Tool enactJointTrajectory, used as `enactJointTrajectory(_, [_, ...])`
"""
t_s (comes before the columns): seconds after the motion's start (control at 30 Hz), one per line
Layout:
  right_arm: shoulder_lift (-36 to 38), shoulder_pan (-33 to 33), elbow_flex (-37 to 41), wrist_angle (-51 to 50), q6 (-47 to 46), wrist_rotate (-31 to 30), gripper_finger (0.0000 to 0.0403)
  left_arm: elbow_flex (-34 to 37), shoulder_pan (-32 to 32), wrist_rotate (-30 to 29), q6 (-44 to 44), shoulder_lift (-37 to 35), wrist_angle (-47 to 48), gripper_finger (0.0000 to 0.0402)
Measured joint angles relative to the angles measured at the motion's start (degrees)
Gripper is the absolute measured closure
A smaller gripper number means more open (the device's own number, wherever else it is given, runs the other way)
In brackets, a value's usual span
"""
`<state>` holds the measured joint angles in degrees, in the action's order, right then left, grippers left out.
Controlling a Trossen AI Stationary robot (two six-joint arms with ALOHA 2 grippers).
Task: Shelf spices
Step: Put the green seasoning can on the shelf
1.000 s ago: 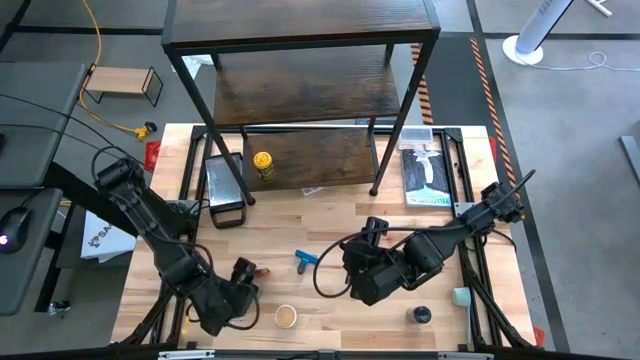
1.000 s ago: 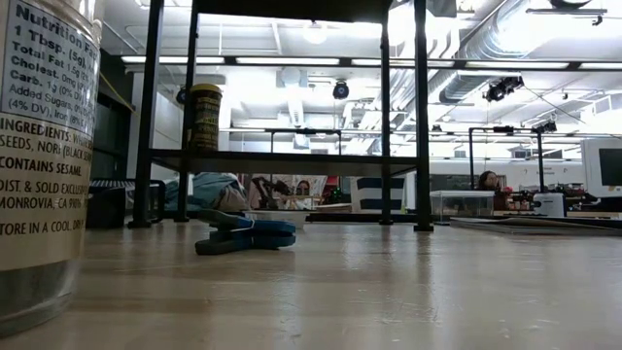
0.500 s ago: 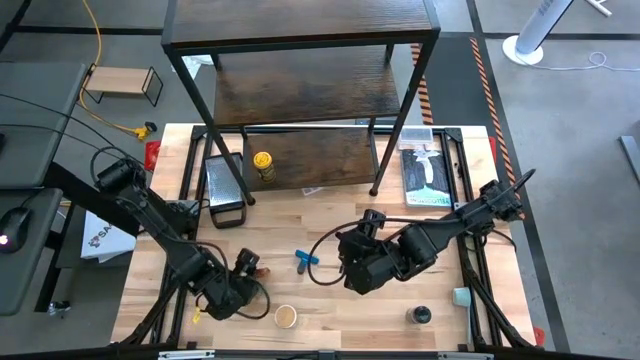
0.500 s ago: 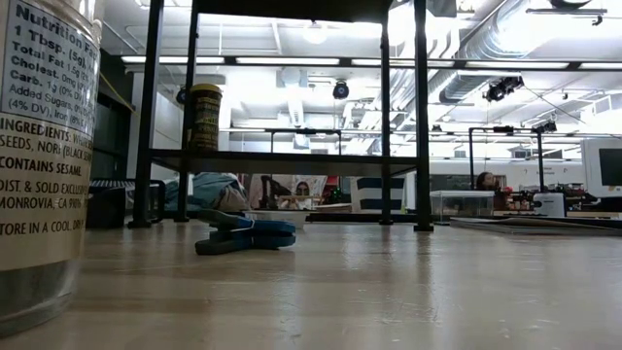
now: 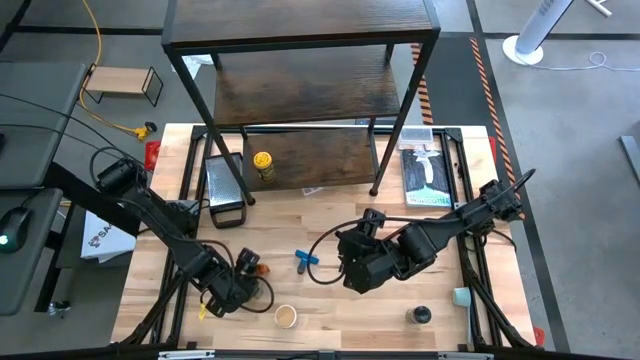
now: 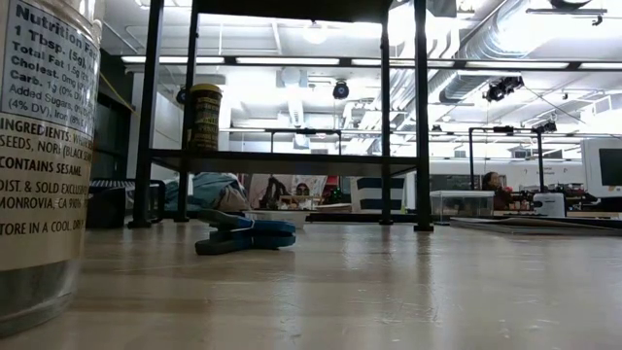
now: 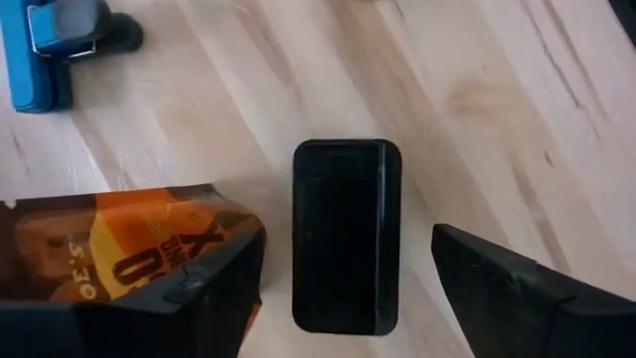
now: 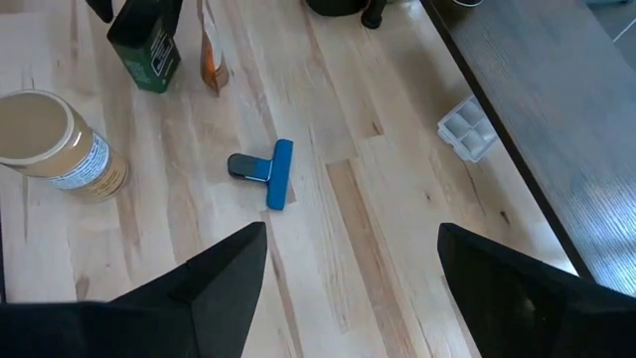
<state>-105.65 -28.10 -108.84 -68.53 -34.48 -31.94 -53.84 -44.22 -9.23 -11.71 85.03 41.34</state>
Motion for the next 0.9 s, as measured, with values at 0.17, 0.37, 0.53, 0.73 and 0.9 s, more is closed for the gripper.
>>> enactJointTrajectory(0.17, [0.0, 0.0, 0.0, 0.0, 0.0, 0.0, 0.0111, 1.3, -0.5, -0.7, 0.0, 0.0, -4.1, 0.0147])
enactJointTrajectory(0.37, [0.0, 0.0, 0.0, 0.0, 0.0, -0.5, 0.0111, 1.5, -0.4, -1.9, 0.0, 0.0, -3.5, 0.0230])
enactJointTrajectory(0.53, [0.0, 0.0, 0.0, 0.0, 0.0, -0.6, 0.0111, 1.2, -0.4, -1.8, 0.0, 0.0, -3.2, 0.0284])
enactJointTrajectory(0.73, [0.4, -0.5, -2.1, 0.5, 3.1, -1.2, 0.0111, -7.0, -0.4, -1.9, -3.4, -0.9, 5.5, 0.0284])
enactJointTrajectory(0.9, [1.5, 0.1, -2.9, 2.9, 7.6, -2.2, 0.0111, -18.7, -0.4, -10.9, -1.2, -4.7, 12.2, 0.0284])
